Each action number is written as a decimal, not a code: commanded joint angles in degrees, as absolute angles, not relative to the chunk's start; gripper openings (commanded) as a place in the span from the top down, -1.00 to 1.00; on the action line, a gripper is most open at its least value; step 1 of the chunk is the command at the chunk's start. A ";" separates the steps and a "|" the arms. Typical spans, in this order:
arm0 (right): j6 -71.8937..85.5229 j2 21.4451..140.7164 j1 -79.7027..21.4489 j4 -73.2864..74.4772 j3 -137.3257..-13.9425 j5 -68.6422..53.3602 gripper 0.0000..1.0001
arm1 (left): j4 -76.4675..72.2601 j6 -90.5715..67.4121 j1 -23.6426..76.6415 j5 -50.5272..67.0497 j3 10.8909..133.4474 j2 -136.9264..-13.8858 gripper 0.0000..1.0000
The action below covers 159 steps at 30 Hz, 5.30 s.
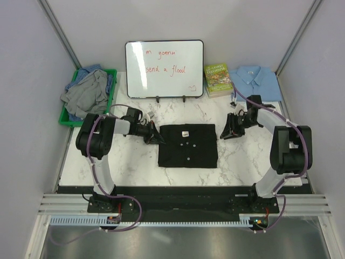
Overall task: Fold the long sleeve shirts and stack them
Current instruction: Fold the shirt
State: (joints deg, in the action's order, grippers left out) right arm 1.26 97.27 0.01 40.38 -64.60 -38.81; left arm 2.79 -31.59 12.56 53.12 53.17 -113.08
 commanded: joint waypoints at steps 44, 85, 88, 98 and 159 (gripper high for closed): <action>0.71 104.24 -1.67 44.20 -61.26 -47.20 0.76 | 6.06 -25.84 12.39 50.89 53.17 -113.99 0.97; 4.93 109.26 -4.48 35.60 -60.29 -32.69 0.64 | 9.76 -24.08 10.20 49.65 52.12 -108.10 0.80; 3.35 106.01 -4.57 37.34 -61.34 -34.80 0.49 | 10.10 -24.08 10.20 51.41 52.91 -107.15 0.43; -17.39 99.23 -2.72 58.53 -73.90 -33.38 0.09 | 24.69 -8.45 9.31 50.79 56.77 -94.49 0.10; 34.36 75.85 9.67 20.57 -29.79 -41.84 -0.71 | -11.16 40.43 70.05 7.03 58.45 -107.05 0.21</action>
State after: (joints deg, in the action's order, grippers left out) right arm 33.10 76.01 9.39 22.00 -30.17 -42.74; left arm -6.94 37.85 69.97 9.61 56.23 -105.14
